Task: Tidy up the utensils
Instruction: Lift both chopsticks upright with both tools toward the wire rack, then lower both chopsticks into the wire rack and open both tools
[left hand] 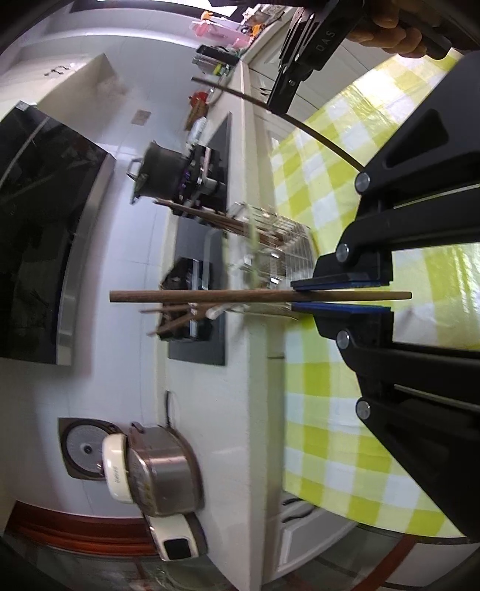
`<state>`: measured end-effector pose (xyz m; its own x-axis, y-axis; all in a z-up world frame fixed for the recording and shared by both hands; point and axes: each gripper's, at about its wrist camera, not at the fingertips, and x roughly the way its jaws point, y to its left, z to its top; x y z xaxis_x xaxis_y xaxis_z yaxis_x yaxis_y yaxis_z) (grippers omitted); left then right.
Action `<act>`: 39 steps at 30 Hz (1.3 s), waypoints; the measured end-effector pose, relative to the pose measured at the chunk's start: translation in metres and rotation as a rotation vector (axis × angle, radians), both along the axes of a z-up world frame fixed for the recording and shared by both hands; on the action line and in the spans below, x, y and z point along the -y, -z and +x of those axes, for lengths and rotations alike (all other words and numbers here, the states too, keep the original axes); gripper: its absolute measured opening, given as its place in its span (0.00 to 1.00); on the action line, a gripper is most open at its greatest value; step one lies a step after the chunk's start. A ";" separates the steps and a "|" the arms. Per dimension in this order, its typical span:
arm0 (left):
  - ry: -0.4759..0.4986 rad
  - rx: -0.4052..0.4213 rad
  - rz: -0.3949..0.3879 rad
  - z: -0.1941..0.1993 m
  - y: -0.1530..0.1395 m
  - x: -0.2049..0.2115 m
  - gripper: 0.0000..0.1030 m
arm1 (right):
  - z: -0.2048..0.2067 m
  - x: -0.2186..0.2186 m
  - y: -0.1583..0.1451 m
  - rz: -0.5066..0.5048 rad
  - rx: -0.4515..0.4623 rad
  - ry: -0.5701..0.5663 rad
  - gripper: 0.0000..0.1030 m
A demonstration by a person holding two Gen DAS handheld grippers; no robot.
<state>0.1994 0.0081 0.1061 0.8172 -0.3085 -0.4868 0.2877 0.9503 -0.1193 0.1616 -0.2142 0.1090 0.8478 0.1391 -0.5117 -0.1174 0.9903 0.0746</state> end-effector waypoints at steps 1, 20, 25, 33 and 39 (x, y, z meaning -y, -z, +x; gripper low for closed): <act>0.003 0.014 -0.001 0.003 -0.007 0.002 0.06 | 0.003 0.002 -0.009 0.006 0.014 -0.004 0.09; -0.013 0.229 -0.048 0.082 -0.100 0.041 0.06 | 0.086 0.010 -0.106 0.035 0.192 0.000 0.09; -0.042 0.222 -0.050 0.102 -0.090 0.039 0.06 | 0.111 0.013 -0.099 0.048 0.190 0.005 0.09; -0.064 0.194 -0.004 0.126 -0.066 0.045 0.06 | 0.138 0.014 -0.078 0.065 0.173 0.013 0.09; -0.068 0.158 -0.012 0.137 -0.047 0.042 0.06 | 0.154 0.014 -0.060 0.051 0.143 0.020 0.09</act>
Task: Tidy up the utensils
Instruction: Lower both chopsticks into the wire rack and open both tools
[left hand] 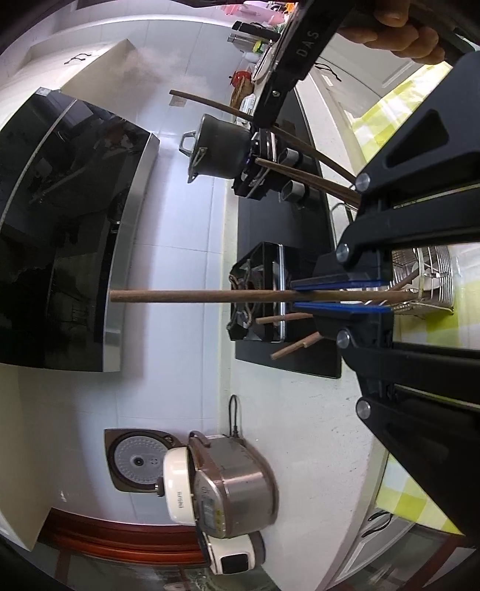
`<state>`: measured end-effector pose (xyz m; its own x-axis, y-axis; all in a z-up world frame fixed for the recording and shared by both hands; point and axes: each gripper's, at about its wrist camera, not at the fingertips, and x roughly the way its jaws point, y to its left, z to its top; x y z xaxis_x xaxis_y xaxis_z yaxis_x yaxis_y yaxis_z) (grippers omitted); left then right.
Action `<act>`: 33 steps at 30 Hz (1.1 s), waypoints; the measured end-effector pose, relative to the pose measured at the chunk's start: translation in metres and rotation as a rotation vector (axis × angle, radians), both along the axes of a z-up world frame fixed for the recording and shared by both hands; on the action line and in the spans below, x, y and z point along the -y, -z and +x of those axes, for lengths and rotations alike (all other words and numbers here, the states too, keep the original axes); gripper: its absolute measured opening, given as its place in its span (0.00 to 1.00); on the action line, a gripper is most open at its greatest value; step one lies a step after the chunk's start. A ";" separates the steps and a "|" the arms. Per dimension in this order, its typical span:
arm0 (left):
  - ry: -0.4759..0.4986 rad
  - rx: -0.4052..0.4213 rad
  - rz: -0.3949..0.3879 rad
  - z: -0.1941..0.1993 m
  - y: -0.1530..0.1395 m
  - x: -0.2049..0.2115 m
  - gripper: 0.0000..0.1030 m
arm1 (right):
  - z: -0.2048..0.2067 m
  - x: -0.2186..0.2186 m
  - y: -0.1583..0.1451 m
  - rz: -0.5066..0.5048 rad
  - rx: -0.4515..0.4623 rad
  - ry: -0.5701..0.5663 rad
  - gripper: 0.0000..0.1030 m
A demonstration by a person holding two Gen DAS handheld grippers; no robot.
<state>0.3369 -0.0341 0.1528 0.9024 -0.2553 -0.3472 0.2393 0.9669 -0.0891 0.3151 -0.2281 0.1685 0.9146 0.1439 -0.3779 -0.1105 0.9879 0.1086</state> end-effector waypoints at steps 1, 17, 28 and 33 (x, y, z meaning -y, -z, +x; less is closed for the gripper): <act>0.000 -0.005 -0.003 0.002 0.002 -0.001 0.06 | 0.003 -0.001 0.005 -0.005 -0.010 -0.001 0.09; 0.002 -0.061 -0.027 0.011 0.032 -0.002 0.06 | 0.023 -0.006 0.058 -0.032 -0.127 0.013 0.09; 0.003 -0.093 -0.028 0.016 0.042 -0.001 0.27 | 0.022 -0.003 0.081 -0.037 -0.180 0.038 0.10; 0.001 -0.098 -0.038 0.010 0.043 -0.003 0.36 | 0.011 0.003 0.079 -0.029 -0.168 0.063 0.23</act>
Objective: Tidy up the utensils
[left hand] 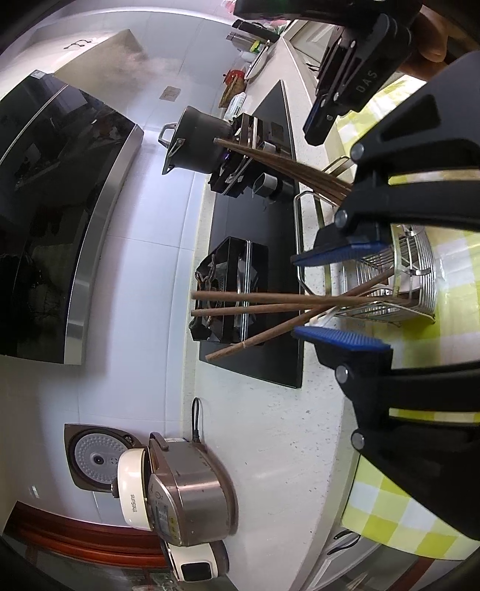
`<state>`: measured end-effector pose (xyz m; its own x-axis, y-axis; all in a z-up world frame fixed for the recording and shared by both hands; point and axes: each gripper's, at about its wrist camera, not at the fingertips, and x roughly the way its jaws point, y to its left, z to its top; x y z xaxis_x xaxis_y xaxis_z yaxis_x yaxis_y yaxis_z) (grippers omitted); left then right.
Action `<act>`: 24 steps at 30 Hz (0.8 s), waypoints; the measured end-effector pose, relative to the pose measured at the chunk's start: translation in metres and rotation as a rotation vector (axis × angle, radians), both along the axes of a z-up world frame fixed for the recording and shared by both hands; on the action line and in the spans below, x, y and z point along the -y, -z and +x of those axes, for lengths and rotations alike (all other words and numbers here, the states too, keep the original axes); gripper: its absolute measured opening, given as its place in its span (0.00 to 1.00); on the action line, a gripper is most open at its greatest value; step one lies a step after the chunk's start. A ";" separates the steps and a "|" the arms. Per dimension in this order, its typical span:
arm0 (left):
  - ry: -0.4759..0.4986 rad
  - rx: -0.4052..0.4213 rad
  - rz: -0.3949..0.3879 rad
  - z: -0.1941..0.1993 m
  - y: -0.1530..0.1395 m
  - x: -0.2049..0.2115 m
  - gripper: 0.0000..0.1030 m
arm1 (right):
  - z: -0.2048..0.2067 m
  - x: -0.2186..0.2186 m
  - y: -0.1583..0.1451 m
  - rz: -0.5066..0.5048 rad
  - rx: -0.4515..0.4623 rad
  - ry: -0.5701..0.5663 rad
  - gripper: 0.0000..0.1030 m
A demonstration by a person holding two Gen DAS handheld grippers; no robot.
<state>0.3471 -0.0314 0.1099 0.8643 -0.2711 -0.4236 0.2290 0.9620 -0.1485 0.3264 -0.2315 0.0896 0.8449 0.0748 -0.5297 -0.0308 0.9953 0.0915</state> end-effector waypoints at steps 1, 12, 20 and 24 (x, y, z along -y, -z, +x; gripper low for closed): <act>0.000 0.000 -0.004 -0.003 0.000 -0.001 0.38 | -0.004 0.002 -0.001 0.002 0.007 0.009 0.28; -0.015 -0.037 -0.037 -0.056 0.017 -0.005 0.76 | -0.060 0.015 0.019 0.013 0.017 0.073 0.66; 0.000 -0.067 0.036 -0.114 0.045 0.005 0.95 | -0.115 0.026 0.037 -0.041 0.040 0.126 0.79; 0.012 -0.090 0.063 -0.137 0.056 0.010 0.96 | -0.140 0.028 0.045 -0.056 0.051 0.123 0.81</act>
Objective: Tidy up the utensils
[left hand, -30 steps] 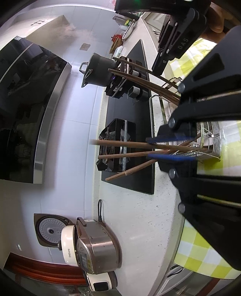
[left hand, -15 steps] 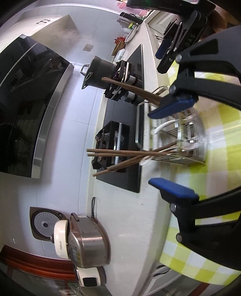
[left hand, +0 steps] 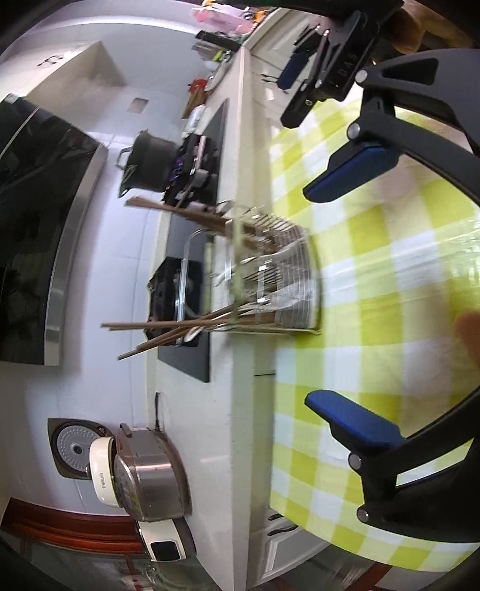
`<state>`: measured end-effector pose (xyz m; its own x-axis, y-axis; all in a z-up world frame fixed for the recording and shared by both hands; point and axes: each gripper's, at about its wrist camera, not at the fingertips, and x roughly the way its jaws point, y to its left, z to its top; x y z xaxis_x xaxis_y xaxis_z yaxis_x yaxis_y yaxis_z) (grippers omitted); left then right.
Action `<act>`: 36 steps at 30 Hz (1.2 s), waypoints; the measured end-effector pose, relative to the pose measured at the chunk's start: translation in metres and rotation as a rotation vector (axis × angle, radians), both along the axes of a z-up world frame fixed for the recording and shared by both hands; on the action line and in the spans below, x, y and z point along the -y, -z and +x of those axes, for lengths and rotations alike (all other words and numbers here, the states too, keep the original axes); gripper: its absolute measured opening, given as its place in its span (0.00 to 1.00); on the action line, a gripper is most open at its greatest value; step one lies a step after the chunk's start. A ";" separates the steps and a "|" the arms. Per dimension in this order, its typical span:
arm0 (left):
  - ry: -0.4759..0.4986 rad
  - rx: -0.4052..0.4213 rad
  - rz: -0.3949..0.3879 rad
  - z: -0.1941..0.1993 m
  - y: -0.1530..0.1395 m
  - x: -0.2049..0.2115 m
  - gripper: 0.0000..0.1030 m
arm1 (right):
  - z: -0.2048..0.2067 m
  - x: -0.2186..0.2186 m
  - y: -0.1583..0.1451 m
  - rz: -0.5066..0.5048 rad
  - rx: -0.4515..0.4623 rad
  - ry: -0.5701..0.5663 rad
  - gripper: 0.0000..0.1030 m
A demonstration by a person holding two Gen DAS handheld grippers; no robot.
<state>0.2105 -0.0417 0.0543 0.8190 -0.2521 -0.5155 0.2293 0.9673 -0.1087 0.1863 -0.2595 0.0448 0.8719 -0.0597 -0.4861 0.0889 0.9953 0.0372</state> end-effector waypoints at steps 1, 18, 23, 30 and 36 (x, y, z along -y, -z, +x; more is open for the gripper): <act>-0.010 -0.001 0.009 -0.005 0.002 0.001 0.96 | -0.007 0.001 0.002 -0.009 0.005 0.005 0.81; -0.063 -0.005 0.078 -0.027 0.014 0.006 0.96 | -0.030 0.002 0.007 0.036 -0.031 -0.067 0.82; -0.069 -0.007 0.074 -0.025 0.014 0.003 0.96 | -0.029 0.003 0.006 0.039 -0.050 -0.071 0.82; -0.068 -0.008 0.072 -0.024 0.013 0.003 0.96 | -0.029 0.002 0.007 0.028 -0.062 -0.077 0.82; -0.061 -0.004 0.070 -0.025 0.011 0.005 0.96 | -0.029 0.003 0.006 0.029 -0.058 -0.075 0.82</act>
